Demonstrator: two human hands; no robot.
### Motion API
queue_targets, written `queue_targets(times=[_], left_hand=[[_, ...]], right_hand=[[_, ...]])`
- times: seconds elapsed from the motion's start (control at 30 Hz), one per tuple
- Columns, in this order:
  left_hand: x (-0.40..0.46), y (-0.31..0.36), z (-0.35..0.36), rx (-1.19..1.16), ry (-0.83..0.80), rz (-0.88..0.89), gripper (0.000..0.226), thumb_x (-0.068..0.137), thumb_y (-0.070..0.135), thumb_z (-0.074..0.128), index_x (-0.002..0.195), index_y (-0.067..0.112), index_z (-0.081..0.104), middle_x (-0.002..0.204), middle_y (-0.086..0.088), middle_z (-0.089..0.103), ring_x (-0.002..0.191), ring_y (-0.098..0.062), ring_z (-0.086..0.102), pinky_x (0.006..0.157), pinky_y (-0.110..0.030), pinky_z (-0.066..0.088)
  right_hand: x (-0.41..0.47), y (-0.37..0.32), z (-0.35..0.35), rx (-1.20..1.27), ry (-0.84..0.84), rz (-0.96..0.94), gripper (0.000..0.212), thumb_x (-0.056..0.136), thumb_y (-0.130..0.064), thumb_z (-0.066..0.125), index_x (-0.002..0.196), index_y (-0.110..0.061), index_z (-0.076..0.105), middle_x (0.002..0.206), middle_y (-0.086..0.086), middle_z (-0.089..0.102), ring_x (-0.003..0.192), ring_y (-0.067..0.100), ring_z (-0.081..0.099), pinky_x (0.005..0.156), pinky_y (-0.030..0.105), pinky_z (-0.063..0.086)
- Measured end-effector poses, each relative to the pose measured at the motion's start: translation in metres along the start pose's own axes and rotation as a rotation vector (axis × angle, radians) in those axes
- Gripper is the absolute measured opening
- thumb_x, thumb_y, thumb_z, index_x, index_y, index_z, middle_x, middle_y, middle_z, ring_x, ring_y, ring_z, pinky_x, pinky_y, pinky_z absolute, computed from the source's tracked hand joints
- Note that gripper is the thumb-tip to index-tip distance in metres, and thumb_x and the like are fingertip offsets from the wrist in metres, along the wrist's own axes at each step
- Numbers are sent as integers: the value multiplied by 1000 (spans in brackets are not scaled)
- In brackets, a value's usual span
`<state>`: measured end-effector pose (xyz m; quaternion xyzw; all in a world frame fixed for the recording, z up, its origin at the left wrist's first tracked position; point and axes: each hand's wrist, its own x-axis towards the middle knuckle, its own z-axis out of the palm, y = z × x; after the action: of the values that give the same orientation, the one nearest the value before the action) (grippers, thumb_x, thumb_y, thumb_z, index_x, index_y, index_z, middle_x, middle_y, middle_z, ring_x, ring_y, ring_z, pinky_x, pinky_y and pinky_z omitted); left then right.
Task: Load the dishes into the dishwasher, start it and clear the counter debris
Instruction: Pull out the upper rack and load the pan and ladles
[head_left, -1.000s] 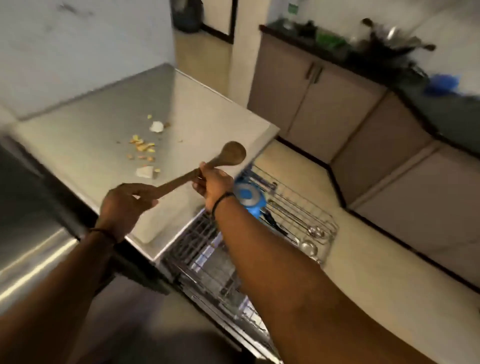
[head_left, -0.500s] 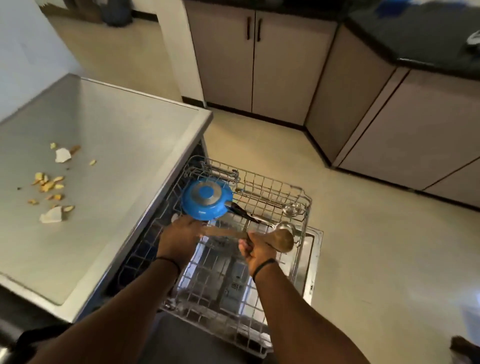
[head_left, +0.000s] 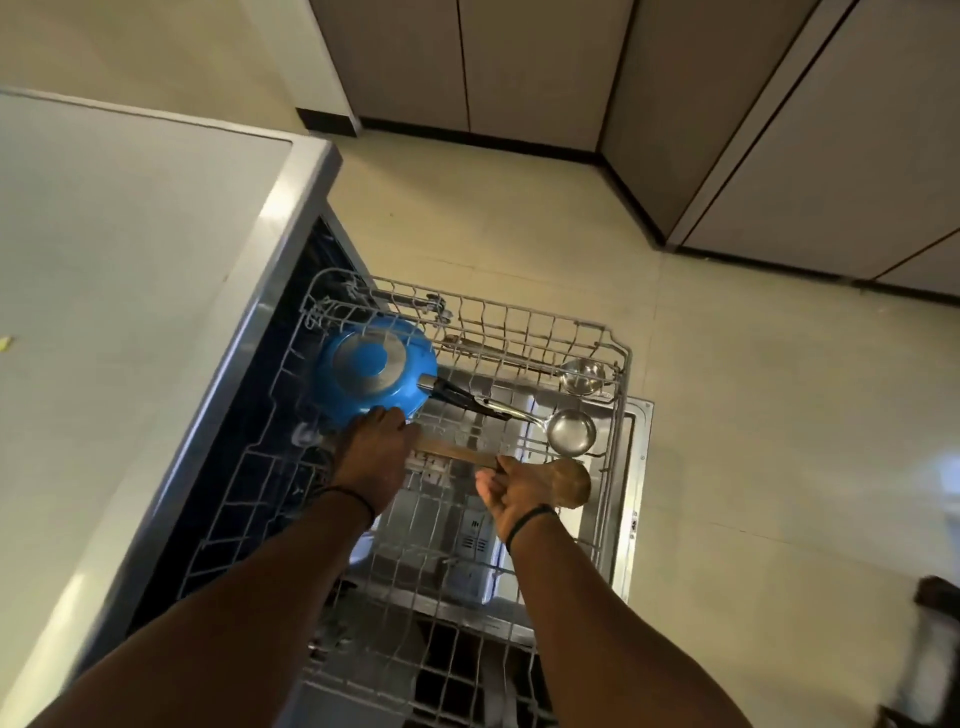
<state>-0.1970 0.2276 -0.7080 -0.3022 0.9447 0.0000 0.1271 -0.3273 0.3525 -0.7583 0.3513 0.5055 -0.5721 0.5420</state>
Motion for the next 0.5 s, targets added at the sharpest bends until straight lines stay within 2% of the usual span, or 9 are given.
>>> queue_targets(times=[0.13, 0.23, 0.37, 0.5], left_hand=[[20, -17, 12, -61, 20, 82, 27, 57, 1, 78, 64, 17, 57, 64, -5, 50, 60, -29, 53, 53, -35, 42], [34, -33, 16, -131, 55, 94, 29, 60, 2, 80, 65, 15, 55, 65, -6, 51, 62, -29, 53, 52, -37, 44], [60, -47, 16, -134, 30, 78, 27, 56, 1, 83, 71, 11, 63, 71, -8, 56, 67, -32, 57, 57, -41, 49], [81, -46, 21, -209, 84, 96, 30, 54, -4, 83, 76, 11, 67, 73, -8, 58, 69, -32, 58, 58, -40, 50]], right_hand=[[3, 3, 10, 18, 71, -75, 14, 90, -17, 66, 89, -3, 65, 62, 8, 64, 46, 14, 62, 44, 22, 52], [3, 4, 27, 59, 65, -128, 17, 86, -17, 71, 92, -1, 67, 67, 11, 68, 53, 16, 65, 53, 25, 57], [7, -5, 49, 91, 75, -159, 12, 87, -16, 69, 86, -4, 67, 65, 9, 67, 49, 13, 62, 47, 21, 52], [22, -23, 53, 40, 129, -181, 17, 88, -19, 69, 95, -5, 70, 69, 10, 68, 48, 13, 60, 46, 21, 50]])
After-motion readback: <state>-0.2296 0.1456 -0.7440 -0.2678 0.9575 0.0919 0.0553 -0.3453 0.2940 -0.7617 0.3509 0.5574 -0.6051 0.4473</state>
